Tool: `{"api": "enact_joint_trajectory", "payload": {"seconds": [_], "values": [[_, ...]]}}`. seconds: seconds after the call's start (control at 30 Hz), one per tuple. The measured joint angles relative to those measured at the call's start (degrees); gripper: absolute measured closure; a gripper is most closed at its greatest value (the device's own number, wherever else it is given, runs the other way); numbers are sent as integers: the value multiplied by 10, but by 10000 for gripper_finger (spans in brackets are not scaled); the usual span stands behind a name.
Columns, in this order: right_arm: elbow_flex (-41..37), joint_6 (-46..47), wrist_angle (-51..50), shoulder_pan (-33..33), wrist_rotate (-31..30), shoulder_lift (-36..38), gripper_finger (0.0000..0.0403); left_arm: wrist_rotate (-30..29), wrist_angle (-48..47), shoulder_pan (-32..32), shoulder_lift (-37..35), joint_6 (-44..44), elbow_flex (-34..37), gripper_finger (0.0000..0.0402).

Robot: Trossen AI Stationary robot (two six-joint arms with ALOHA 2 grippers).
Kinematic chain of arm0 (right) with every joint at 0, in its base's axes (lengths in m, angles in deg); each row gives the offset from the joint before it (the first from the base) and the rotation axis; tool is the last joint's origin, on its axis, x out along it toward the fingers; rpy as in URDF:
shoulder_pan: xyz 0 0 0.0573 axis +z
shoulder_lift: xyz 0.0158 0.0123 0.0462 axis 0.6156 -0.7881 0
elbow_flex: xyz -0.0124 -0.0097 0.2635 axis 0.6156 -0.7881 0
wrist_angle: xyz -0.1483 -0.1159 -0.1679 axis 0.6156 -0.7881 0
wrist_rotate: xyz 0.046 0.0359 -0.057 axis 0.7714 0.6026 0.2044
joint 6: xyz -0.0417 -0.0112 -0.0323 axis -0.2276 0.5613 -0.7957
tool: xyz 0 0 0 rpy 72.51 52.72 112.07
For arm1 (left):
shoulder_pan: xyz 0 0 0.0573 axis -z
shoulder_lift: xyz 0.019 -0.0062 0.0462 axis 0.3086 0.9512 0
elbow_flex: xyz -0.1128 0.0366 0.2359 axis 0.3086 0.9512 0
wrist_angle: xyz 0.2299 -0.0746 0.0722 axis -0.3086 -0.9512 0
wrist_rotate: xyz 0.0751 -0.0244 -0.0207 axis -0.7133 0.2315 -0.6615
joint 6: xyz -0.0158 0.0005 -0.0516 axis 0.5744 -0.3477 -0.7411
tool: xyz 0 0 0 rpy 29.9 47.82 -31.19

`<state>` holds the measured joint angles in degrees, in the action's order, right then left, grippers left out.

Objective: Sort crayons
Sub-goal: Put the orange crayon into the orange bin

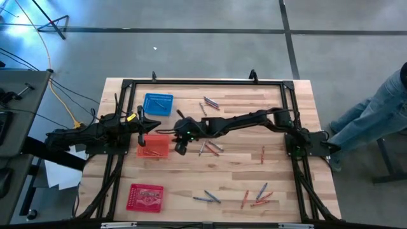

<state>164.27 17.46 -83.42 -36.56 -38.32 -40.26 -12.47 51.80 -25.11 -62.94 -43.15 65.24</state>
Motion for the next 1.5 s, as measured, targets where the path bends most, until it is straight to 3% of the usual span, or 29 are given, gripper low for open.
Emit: {"api": "enact_joint_trajectory", "payload": {"seconds": [0.27, 0.43, 0.7, 0.93, 1.1, 1.23, 1.37, 1.5], "values": [[-258, 75, 226, 3, -55, 130, 281, 0, 0, 0, 0, 0, 0, 401], [-399, 119, 293, 27, -145, 220, 281, 0, 0, 0, 0, 0, 0, 401], [-539, 279, 236, 96, -316, 333, 281, 1, 0, 0, 0, 0, 0, 401], [-562, 550, 0, 152, -407, 363, 281, 0, 0, 0, 0, 0, 0, 401], [-514, 698, -235, 183, -391, 374, 281, 0, 0, 0, 0, 0, 0, 401], [-460, 815, -432, 200, -308, 373, 281, 0, 0, 0, 0, 0, 0, 401], [-428, 898, -542, 221, -209, 372, 281, 0, 0, 0, 0, 0, 0, 401], [-427, 949, -574, 243, -154, 372, 281, 0, 0, 0, 0, 0, 0, 401]]}}
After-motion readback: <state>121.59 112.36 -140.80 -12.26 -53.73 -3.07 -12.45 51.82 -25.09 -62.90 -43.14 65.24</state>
